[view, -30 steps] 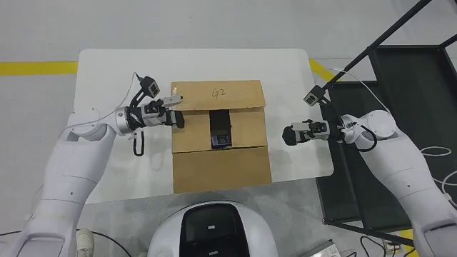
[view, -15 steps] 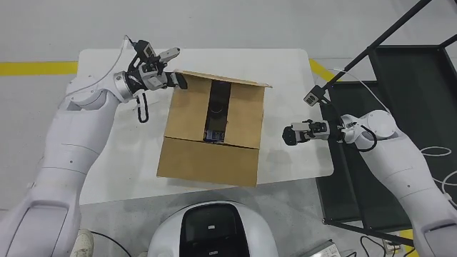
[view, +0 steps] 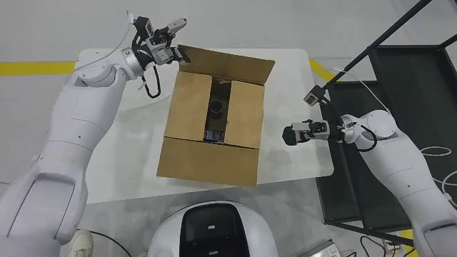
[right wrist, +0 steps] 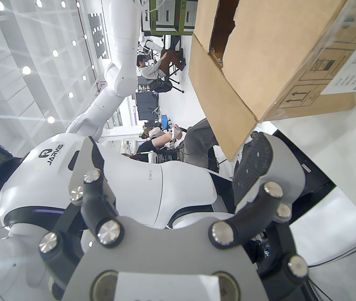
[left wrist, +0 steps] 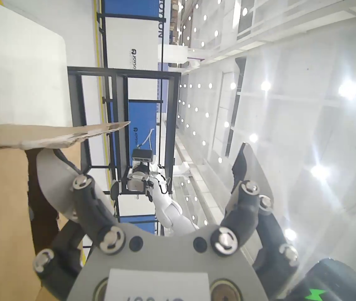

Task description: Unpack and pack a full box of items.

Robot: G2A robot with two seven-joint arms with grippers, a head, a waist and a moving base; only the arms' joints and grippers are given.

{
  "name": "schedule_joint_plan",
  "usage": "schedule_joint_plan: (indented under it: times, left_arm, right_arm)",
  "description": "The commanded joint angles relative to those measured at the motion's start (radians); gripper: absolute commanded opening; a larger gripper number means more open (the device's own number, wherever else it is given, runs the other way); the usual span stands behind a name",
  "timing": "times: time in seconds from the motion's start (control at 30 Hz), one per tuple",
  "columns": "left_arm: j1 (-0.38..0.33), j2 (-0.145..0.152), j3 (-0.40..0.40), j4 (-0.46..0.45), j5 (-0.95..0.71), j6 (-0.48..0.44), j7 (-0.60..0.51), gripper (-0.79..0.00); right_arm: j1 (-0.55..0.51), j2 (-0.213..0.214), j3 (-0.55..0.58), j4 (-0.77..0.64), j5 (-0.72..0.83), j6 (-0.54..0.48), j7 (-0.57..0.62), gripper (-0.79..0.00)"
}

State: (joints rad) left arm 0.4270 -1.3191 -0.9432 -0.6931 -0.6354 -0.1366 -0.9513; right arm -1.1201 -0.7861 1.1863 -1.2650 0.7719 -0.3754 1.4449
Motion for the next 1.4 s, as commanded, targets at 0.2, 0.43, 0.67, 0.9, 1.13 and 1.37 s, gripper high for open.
schedule_joint_plan:
  times: [0.2,0.43,0.67,0.9,1.13,1.37]
  left_arm:
    - [-0.072,-0.041,0.087,0.107,0.182,-0.082,0.148,0.0]
    - [-0.072,-0.041,0.087,0.107,0.182,-0.082,0.148,0.0]
    - [-0.072,-0.041,0.087,0.107,0.182,-0.082,0.148,0.0]
    - [-0.039,-0.034,0.08,0.021,0.229,-0.03,0.17,0.0]
    - [-0.066,-0.068,0.108,0.044,0.229,0.065,0.247,0.0]
    - [-0.114,-0.126,0.181,0.145,0.304,0.098,0.374,0.0]
  right_arm:
    - [0.0,0.0,0.0,0.0,0.0,0.0,0.0,0.0]
    - [0.0,0.0,0.0,0.0,0.0,0.0,0.0,0.0]
    - [0.0,0.0,0.0,0.0,0.0,0.0,0.0,0.0]
    - [0.0,0.0,0.0,0.0,0.0,0.0,0.0,0.0]
    - [0.0,0.0,0.0,0.0,0.0,0.0,0.0,0.0]
    - [0.0,0.0,0.0,0.0,0.0,0.0,0.0,0.0]
